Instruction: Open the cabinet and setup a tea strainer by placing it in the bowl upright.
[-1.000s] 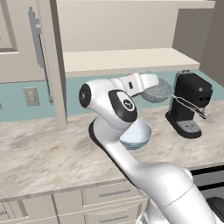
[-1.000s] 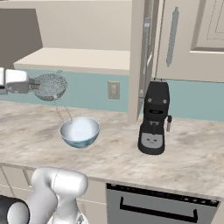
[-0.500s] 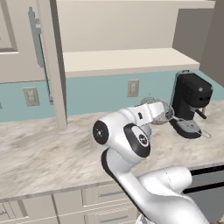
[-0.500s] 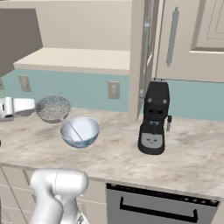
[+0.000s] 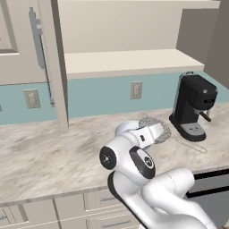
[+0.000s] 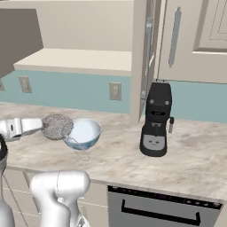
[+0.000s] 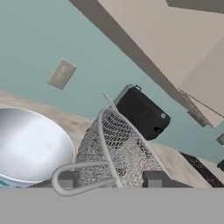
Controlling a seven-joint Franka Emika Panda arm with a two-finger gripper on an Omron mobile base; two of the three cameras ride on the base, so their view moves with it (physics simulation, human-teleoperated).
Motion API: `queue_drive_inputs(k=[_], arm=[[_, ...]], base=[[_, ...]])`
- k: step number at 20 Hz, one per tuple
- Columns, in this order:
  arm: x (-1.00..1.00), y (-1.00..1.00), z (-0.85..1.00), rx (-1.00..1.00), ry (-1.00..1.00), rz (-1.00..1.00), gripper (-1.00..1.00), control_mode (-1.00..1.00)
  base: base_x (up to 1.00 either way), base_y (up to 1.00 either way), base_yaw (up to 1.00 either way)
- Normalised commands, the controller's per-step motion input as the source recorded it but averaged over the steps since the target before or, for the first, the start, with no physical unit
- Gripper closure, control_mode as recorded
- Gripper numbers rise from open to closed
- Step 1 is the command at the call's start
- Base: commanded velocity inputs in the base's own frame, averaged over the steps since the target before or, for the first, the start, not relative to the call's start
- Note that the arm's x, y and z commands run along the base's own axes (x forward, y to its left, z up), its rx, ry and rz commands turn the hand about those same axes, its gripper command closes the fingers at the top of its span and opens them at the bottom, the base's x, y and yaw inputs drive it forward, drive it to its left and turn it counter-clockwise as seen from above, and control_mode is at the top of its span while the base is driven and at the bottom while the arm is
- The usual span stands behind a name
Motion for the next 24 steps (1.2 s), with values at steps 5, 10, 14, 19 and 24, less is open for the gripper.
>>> queue_drive_inputs(k=[5, 10, 14, 19, 24], arm=[[0.17, 0.00, -0.50, 0.00, 0.06, 0.05, 1.00, -1.00], [0.11, -0.10, -0.15, 0.00, 0.02, 0.01, 1.00, -1.00], [0.21, -0.18, -0.02, 0.00, 0.00, 0.00, 1.00, -1.00], [0.38, -0.02, 0.01, 0.00, 0.00, 0.04, 1.00, -1.00], [0.53, 0.10, -0.06, 0.00, 0.01, 0.01, 1.00, -1.00]], base=[[0.00, 0.00, 0.00], [0.00, 0.00, 0.00], [0.00, 0.00, 0.00], [0.00, 0.00, 0.00], [0.00, 0.00, 0.00]])
